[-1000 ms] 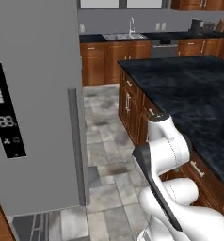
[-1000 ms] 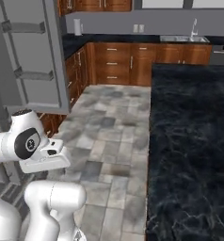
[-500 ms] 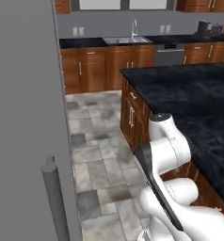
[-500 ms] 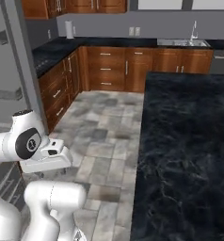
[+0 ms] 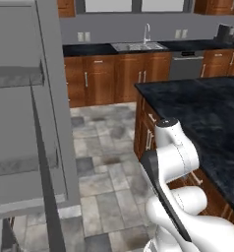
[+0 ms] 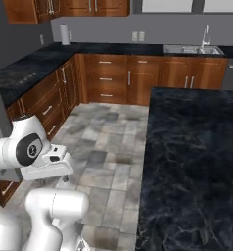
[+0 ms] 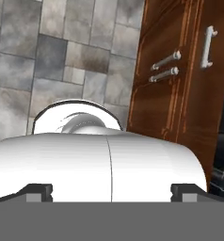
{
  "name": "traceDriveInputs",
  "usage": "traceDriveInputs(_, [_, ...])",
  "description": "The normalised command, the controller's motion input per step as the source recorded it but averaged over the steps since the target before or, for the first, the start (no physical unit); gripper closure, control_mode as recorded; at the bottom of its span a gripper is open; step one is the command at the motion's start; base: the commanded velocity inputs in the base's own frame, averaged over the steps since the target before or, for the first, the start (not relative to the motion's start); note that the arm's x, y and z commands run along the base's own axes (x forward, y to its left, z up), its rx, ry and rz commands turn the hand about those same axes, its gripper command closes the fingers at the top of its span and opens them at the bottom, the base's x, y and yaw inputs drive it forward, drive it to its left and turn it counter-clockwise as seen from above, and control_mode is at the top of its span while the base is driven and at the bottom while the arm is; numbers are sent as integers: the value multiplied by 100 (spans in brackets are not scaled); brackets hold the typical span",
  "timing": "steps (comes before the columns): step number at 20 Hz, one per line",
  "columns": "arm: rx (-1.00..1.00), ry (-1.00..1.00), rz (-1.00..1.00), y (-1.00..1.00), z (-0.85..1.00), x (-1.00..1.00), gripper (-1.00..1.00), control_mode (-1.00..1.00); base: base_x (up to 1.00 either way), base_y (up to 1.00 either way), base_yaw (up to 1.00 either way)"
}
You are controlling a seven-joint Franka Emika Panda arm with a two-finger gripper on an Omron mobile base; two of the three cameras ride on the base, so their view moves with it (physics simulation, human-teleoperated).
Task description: There is a bowl on the dining counter. Grab a lemon wedge from the fridge and place it in the bowl. Then get the liquor bottle and glass cup from the cabinet and place them next to the bowl.
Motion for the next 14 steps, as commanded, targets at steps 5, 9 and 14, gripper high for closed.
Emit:
traceDriveInputs(5, [0, 0, 0, 0, 0, 0, -100, 100, 100, 0, 0])
traceDriveInputs(9, [0, 0, 0, 0, 0, 0, -100, 100, 100, 0, 0])
traceDriveInputs(14, [0, 0, 0, 0, 0, 0, -100, 100, 100, 0, 0])
